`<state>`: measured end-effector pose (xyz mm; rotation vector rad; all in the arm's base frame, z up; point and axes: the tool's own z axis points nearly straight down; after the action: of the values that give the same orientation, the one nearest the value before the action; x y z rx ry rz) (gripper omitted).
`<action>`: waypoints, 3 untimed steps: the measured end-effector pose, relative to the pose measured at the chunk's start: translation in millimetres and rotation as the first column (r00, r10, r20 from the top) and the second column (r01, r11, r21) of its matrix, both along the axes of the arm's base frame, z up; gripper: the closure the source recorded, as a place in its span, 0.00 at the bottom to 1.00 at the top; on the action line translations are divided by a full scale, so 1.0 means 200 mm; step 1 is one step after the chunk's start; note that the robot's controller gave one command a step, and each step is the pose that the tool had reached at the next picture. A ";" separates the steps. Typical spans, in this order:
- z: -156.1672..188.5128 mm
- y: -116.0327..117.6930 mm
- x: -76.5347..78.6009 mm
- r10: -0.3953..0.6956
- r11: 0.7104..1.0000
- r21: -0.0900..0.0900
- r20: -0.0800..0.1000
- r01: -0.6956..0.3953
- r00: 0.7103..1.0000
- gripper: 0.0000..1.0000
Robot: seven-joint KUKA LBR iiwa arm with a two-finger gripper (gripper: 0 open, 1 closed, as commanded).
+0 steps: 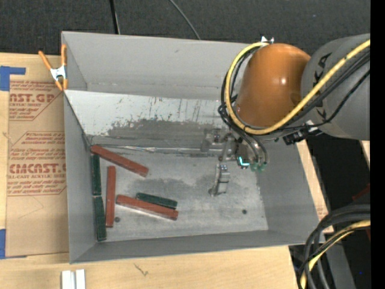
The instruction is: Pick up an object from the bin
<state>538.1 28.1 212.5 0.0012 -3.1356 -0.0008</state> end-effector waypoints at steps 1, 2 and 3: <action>0.02 0.00 0.01 -0.001 1.000 0.000 0.008 0.001 1.000 0.00; -0.23 0.13 -0.10 -0.019 1.000 0.000 0.014 0.019 1.000 0.00; -0.47 0.34 -0.10 0.122 0.993 0.000 0.008 -0.122 0.993 0.00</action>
Offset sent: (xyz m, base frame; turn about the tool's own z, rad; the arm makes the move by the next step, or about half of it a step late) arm -0.0382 0.0452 -0.0819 0.0274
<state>518.2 96.3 118.5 0.1933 -3.1372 -0.0008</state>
